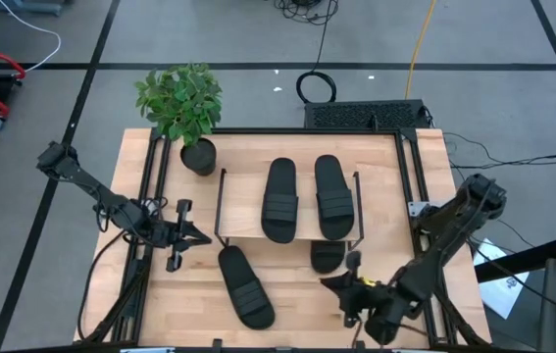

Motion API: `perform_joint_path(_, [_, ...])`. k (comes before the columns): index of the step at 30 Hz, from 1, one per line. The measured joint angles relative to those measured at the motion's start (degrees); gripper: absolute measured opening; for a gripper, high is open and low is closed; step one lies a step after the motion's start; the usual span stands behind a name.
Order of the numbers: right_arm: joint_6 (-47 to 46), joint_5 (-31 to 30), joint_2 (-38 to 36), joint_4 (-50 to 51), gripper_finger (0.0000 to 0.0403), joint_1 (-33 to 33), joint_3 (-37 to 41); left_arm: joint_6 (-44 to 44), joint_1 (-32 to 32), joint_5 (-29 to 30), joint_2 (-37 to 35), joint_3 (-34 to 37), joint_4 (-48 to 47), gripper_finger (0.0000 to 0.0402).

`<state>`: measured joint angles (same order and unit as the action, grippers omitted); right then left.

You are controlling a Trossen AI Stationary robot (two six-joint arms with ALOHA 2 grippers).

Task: Pick and place slides into the shelf
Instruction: Adjust the left black slide on the shelf

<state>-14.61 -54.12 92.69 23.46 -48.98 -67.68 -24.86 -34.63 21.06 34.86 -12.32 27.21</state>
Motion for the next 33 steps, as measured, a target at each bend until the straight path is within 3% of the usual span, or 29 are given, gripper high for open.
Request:
perform_joint_path(2, [3.0, -1.1, -1.3, 0.1, 0.0, -0.2, 0.3, -0.1, 0.0, 0.0, 0.0, 0.0, 0.3, 0.0024])
perform_joint_path(6, [8.8, 2.9, -3.2, 0.6, 0.0, 0.8, 0.6, -1.0, -0.3, 0.0, 0.0, 0.0, 0.1, 0.0024])
perform_joint_path(12, [15.7, -18.2, -6.3, 0.3, 0.0, 0.3, 0.6, 1.6, -0.8, 1.5, 0.0, 0.0, 0.9, 0.0024])
perform_joint_path(16, [17.2, -21.0, -8.2, 1.6, 0.0, 1.3, 0.6, 9.4, -0.7, 9.0, 0.0, -1.7, 0.9, 0.0024])
perform_joint_path(24, [12.7, -23.8, -9.8, 7.6, 0.0, 4.2, 0.6, 19.3, 1.1, 20.0, 8.1, -13.9, -20.2, 0.0024])
perform_joint_path(27, [9.3, -23.7, -10.9, 11.4, 0.0, 5.1, 0.6, 23.1, 3.1, 19.0, 13.5, -21.3, -28.6, 0.0024])
perform_joint_path(30, [7.4, -23.7, -12.0, 14.8, 0.0, 5.3, 0.6, 27.7, 5.7, 12.6, 18.9, -28.6, -36.9, 0.0024])
perform_joint_path(33, [6.1, -23.7, -13.0, 16.1, 0.0, 5.6, 0.6, 30.1, 8.5, 7.2, 23.2, -34.6, -39.3, 0.0023])
